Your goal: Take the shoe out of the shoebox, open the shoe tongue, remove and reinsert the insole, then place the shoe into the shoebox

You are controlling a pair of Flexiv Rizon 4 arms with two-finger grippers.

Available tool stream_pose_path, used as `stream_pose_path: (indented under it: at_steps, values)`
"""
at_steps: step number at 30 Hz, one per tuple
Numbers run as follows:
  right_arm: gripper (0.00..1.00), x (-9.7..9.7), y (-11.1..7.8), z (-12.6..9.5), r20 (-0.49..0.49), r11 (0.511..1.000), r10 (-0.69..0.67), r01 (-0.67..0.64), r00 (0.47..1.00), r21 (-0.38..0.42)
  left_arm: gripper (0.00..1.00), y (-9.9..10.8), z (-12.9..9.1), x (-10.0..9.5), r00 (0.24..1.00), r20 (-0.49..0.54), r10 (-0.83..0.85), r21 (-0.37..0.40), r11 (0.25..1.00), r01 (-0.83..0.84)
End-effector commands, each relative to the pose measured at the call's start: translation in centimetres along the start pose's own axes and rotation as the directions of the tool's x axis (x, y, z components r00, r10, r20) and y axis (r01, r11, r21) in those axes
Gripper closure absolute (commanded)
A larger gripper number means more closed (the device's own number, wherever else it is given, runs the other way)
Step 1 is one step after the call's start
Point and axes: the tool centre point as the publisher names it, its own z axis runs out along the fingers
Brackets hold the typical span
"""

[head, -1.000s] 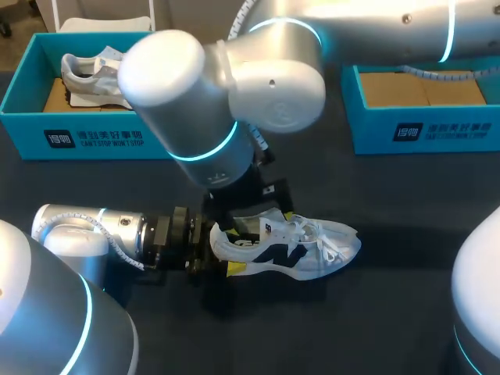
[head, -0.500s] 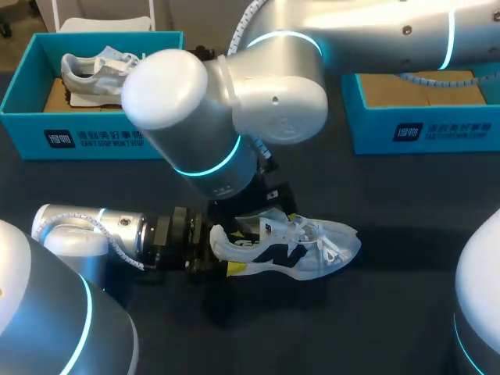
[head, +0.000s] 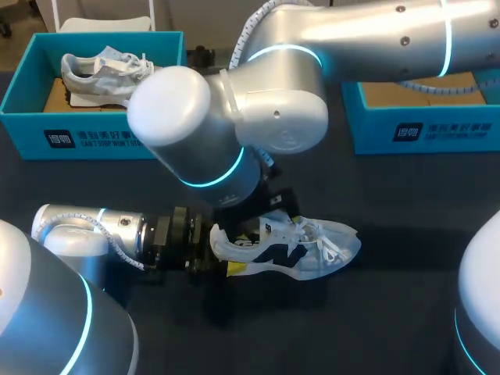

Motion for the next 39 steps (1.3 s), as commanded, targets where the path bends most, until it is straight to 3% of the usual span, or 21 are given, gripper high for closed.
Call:
stream_pose_path:
  at_steps: [1, 39]
  values:
    - [0.00, 0.5, -0.5, 0.6, 0.008, 0.995, 0.102, -0.102, 0.995, -0.005, 1.00, 0.0, 0.0, 0.2, 1.000, 0.004, 0.000, 0.000, 1.000, 0.000]
    - [0.00, -0.4, 0.5, 4.4, 0.023, 0.991, 0.129, -0.130, 0.991, 0.023, 1.00, 0.0, 0.0, 0.2, 1.000, 0.004, 0.000, 0.000, 1.000, 0.000]
